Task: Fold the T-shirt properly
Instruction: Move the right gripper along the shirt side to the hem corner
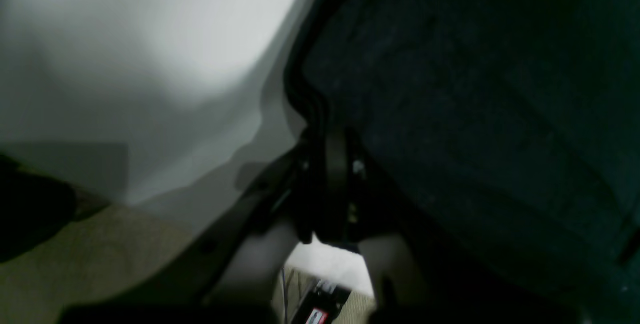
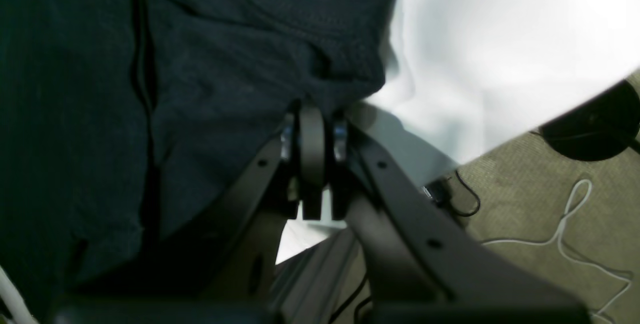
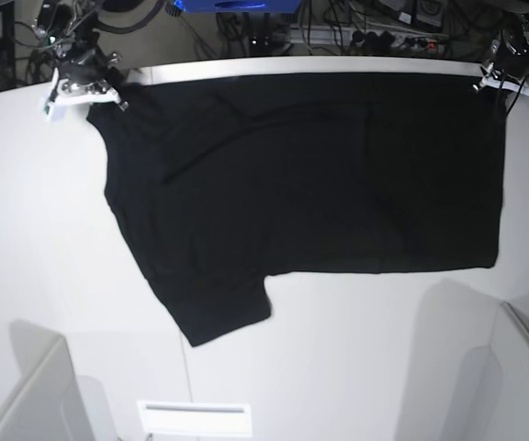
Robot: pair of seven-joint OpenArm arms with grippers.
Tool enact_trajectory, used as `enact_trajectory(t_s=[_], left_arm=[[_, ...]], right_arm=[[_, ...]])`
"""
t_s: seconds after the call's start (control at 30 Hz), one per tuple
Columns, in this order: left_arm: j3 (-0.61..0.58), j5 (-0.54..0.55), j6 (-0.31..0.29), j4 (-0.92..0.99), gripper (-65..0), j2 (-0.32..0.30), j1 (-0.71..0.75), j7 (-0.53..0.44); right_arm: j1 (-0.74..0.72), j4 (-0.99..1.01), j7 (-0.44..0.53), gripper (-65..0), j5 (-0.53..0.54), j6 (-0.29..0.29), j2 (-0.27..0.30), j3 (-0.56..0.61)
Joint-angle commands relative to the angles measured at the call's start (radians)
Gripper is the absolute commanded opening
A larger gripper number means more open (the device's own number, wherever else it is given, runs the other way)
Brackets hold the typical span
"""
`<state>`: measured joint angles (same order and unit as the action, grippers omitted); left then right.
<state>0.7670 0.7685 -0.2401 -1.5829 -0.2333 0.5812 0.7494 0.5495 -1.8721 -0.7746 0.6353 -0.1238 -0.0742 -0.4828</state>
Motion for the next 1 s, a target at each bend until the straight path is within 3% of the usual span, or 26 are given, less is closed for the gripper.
enact_trajectory(t_s=[0.0,0.67,0.7,0.77,0.83,0.87,0.97], left_arm=[[0.01,0.007,-0.005,-0.015,-65.0,-0.016,0.012,-0.015],[0.01,0.006,-0.005,-0.015,-65.0,-0.019,0.03,-0.014],[0.01,0.006,-0.005,-0.015,-63.4,-0.019,0.033,-0.015],[0.038,0.006,-0.005,-0.015,-49.2,-0.018,0.035,-0.014],[0.084,0.007,-0.005,-0.015,-38.0,-0.01,0.035,-0.012],[0.108,0.007,-0.006,-0.015,-31.9,0.001,0.035,-0.012],[0.191,0.006,-0.009,-0.017,-22.1,0.008,0.027,-0.012]], right_arm=[[0.014,-0.021,0.011,-65.0,0.004,-0.001,0.004,-0.004],[0.05,-0.024,0.011,-65.0,0.004,-0.001,0.006,-0.003],[0.051,-0.024,0.011,-61.2,0.004,-0.001,0.006,-0.004],[0.051,-0.033,0.011,-45.3,0.004,-0.001,0.006,-0.007],[0.053,-0.051,0.013,-36.9,0.004,-0.001,0.004,-0.027],[0.053,-0.062,0.013,-35.9,0.004,-0.001,0.001,-0.038],[0.05,-0.091,0.016,-35.9,0.004,-0.001,-0.006,-0.08]])
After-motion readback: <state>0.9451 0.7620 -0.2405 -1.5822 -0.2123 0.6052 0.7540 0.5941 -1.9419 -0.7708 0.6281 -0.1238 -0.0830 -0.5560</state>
